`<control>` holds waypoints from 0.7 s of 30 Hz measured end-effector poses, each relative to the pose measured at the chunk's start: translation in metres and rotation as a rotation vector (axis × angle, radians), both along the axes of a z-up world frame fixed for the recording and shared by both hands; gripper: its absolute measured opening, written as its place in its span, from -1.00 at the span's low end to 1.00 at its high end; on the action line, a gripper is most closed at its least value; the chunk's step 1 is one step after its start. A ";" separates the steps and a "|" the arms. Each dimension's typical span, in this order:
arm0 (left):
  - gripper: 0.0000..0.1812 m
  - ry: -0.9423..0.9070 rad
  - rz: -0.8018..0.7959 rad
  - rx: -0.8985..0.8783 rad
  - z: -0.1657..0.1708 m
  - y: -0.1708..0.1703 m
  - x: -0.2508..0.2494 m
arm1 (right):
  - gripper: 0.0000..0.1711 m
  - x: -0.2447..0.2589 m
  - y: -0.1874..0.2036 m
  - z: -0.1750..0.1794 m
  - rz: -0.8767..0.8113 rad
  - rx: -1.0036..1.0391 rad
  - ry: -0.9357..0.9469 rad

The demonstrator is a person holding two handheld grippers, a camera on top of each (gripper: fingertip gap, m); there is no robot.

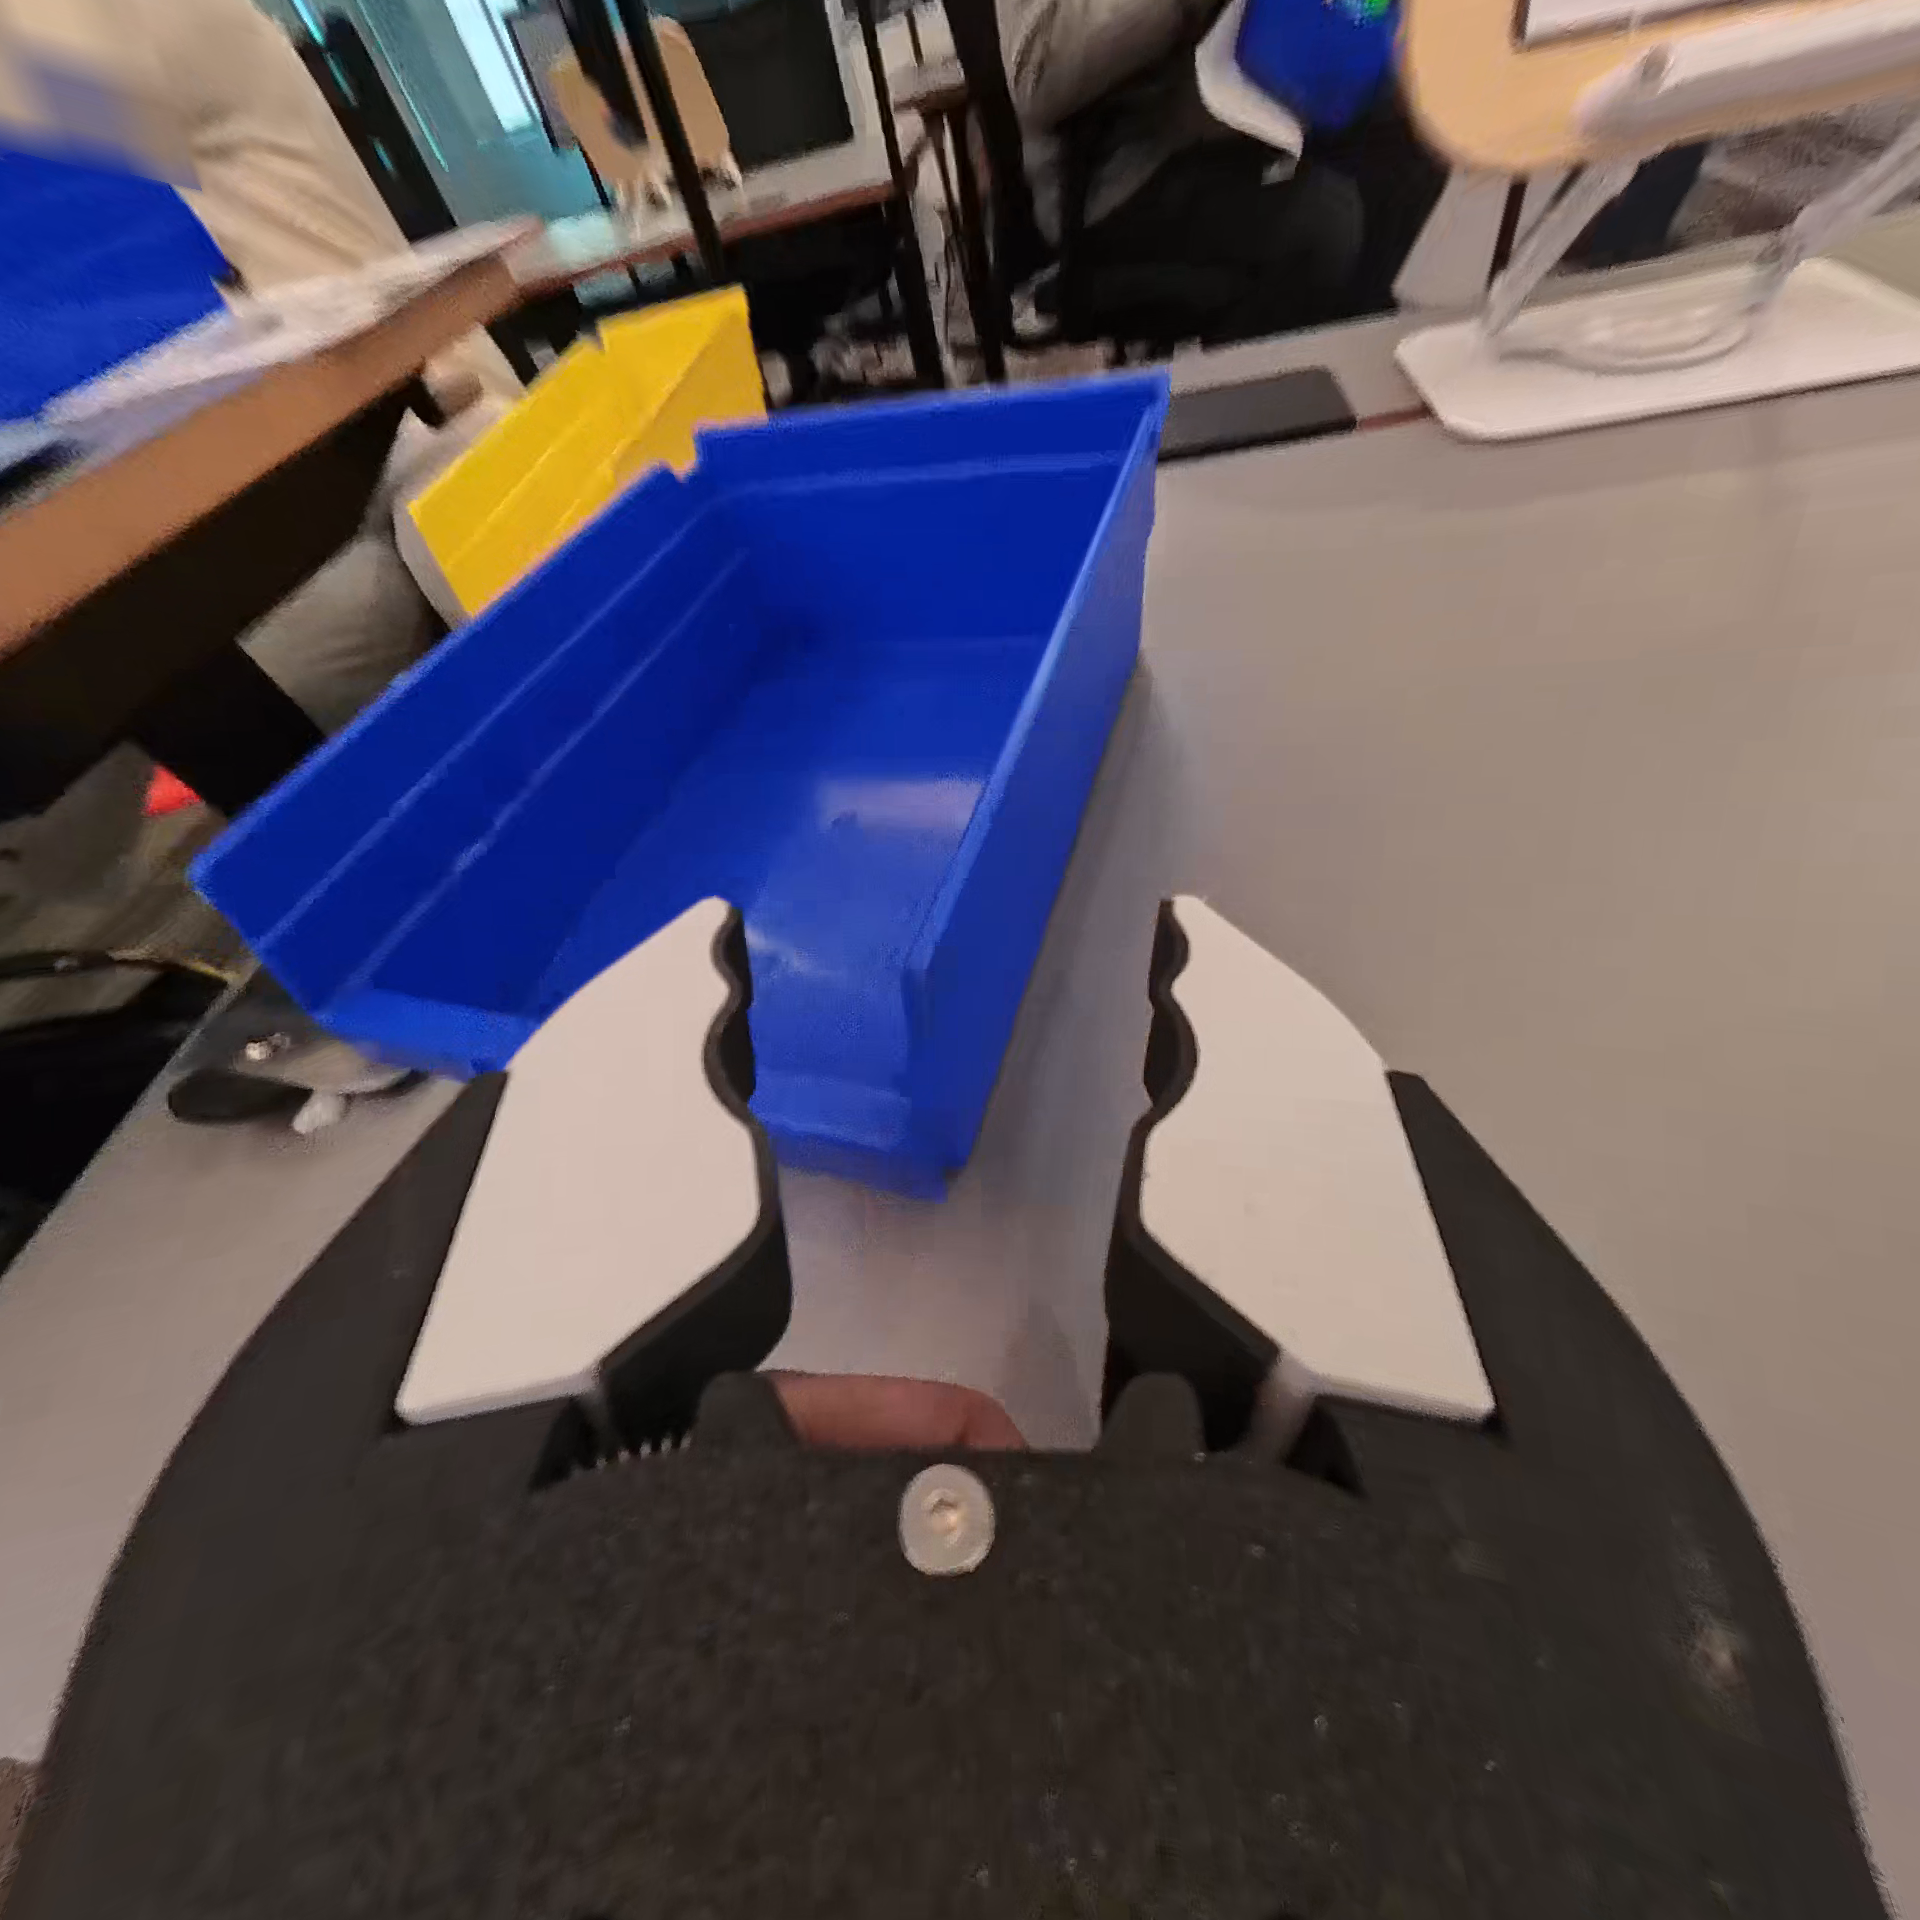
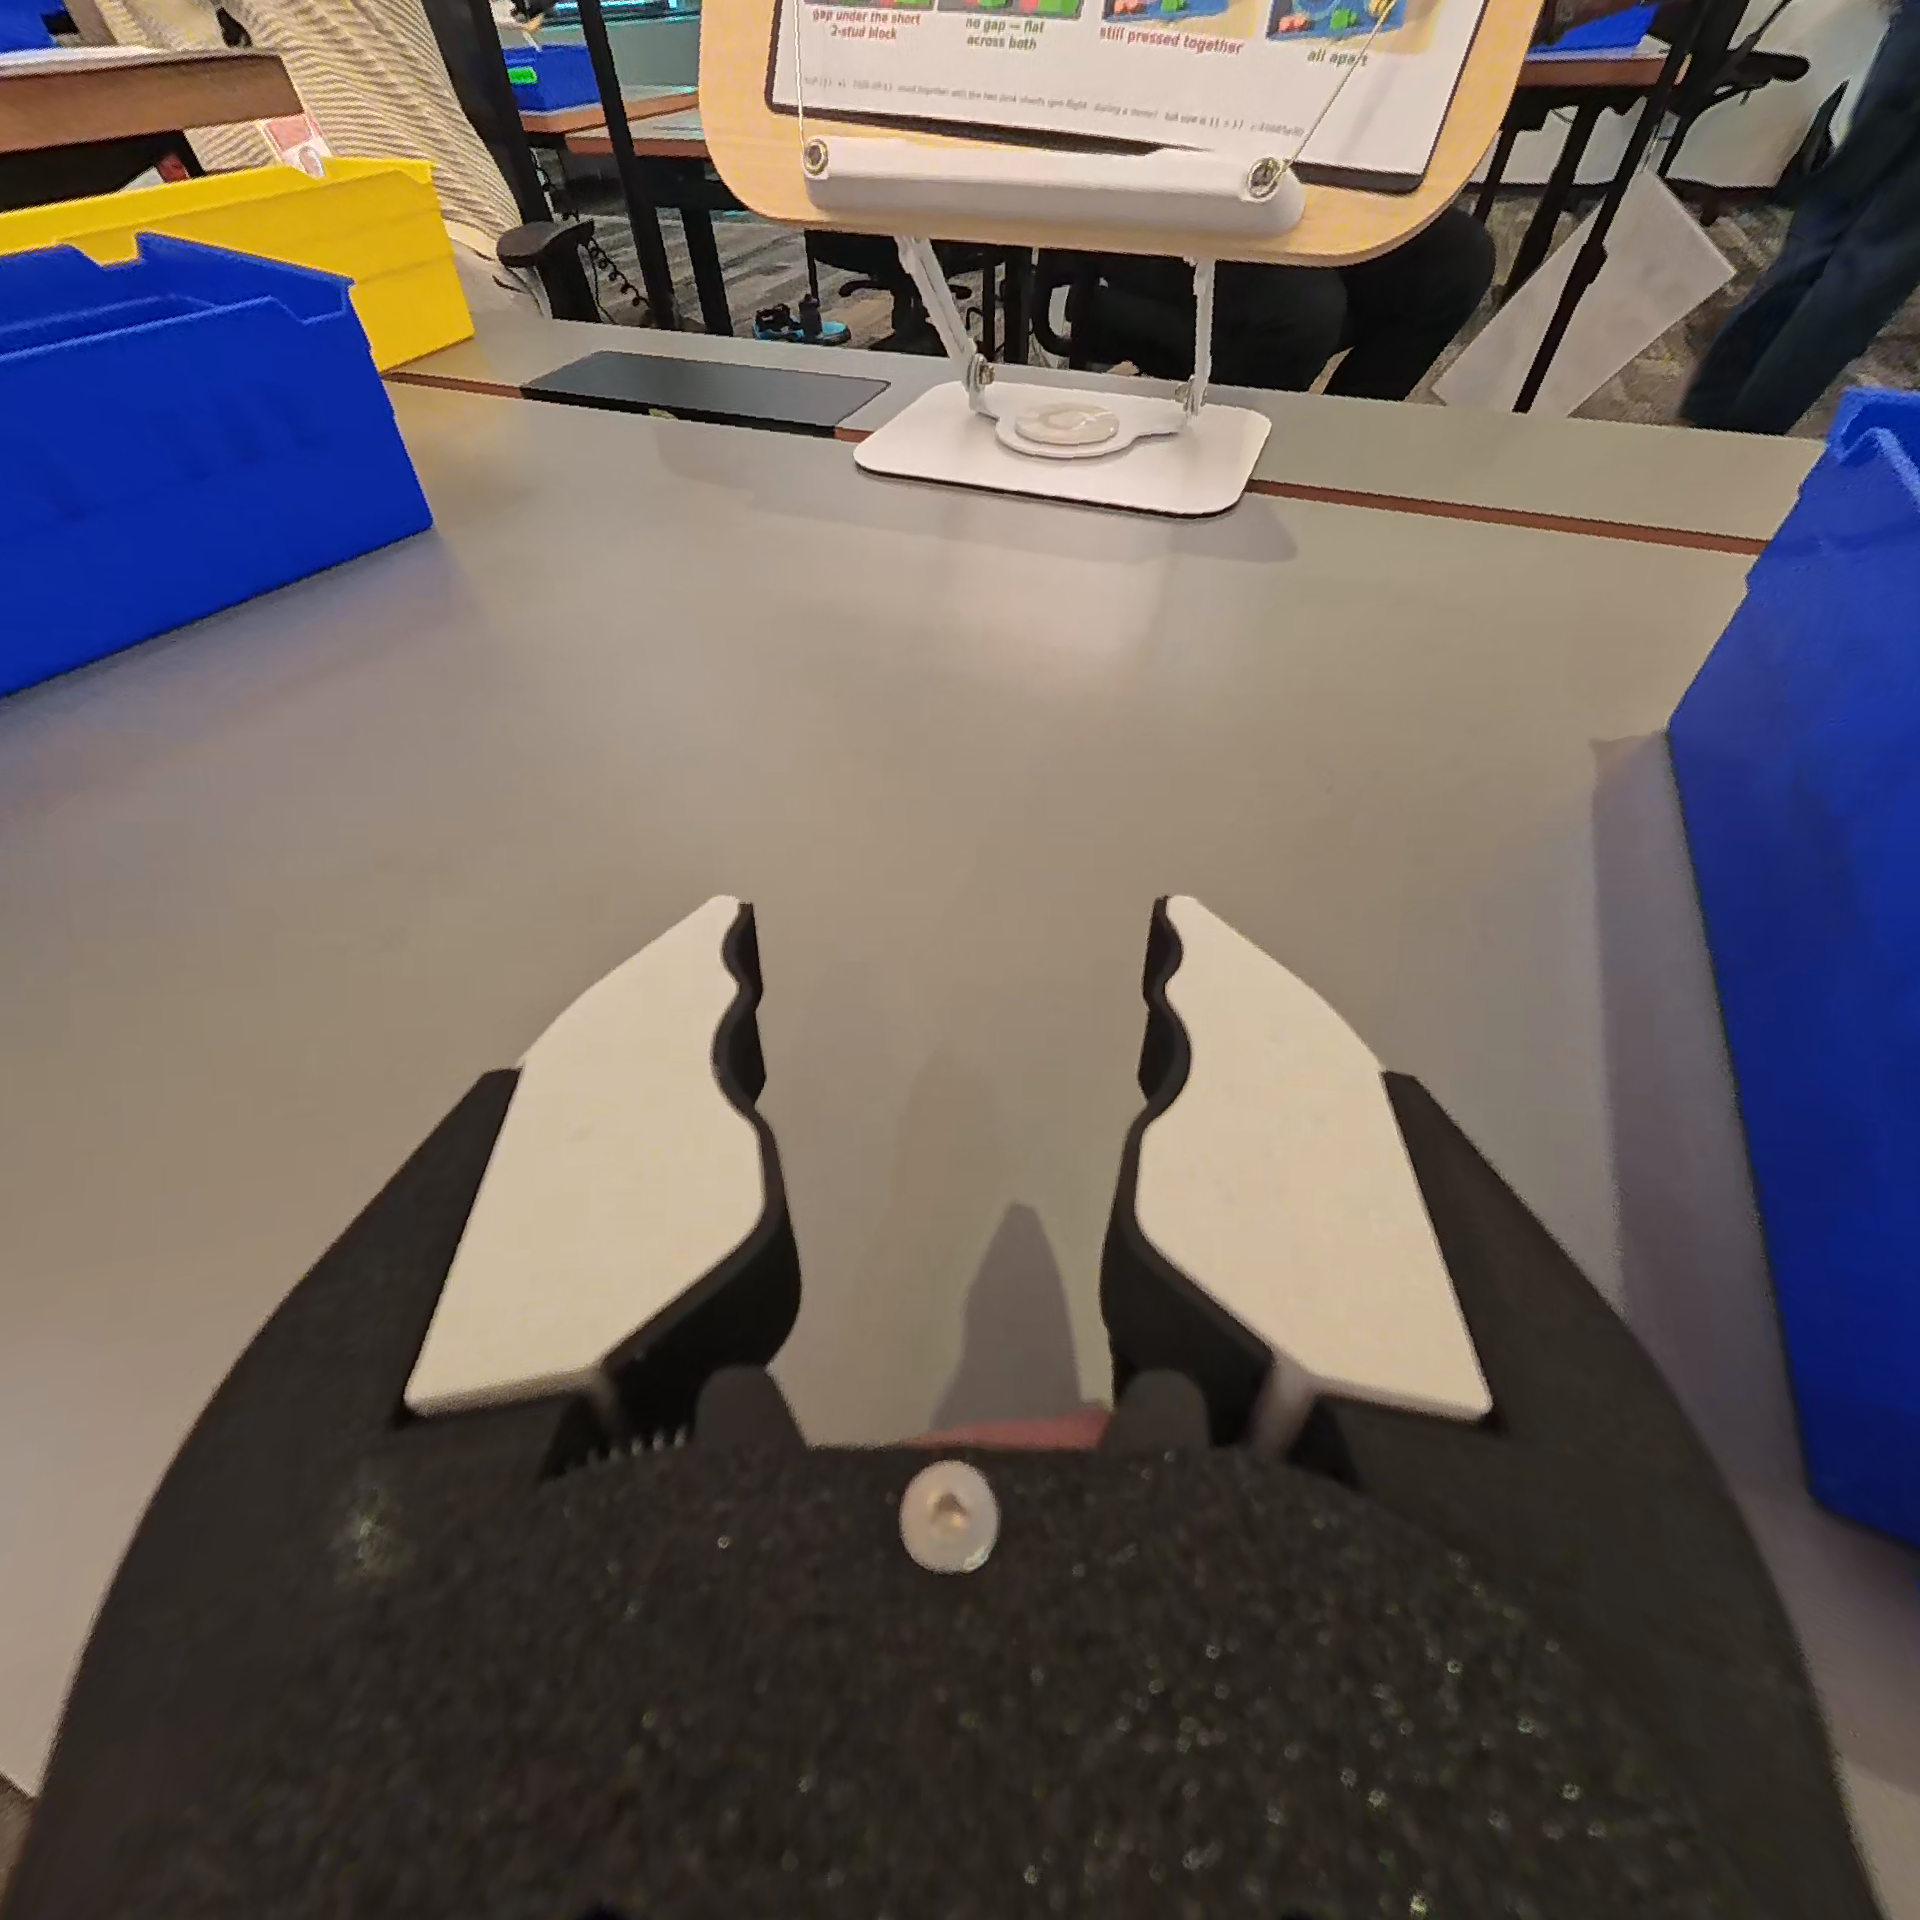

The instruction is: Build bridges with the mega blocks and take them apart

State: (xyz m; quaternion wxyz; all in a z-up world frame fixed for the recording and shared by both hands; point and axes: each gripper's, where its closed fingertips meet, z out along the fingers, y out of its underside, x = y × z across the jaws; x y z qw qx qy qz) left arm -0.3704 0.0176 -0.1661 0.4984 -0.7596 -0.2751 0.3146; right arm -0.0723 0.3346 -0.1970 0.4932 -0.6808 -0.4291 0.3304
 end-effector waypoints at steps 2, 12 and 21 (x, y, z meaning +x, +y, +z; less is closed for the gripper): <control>-0.19 -0.090 -0.032 -0.010 -0.017 -0.002 -0.004 | -0.17 -0.002 -0.001 -0.002 0.005 -0.005 -0.005; -0.94 -0.137 -0.084 -0.044 -0.033 0.008 -0.012 | -0.19 -0.003 -0.003 -0.002 0.010 0.005 -0.013; -0.97 -0.159 -0.129 -0.030 -0.033 0.032 0.009 | -0.20 -0.003 -0.003 -0.002 0.013 0.002 -0.015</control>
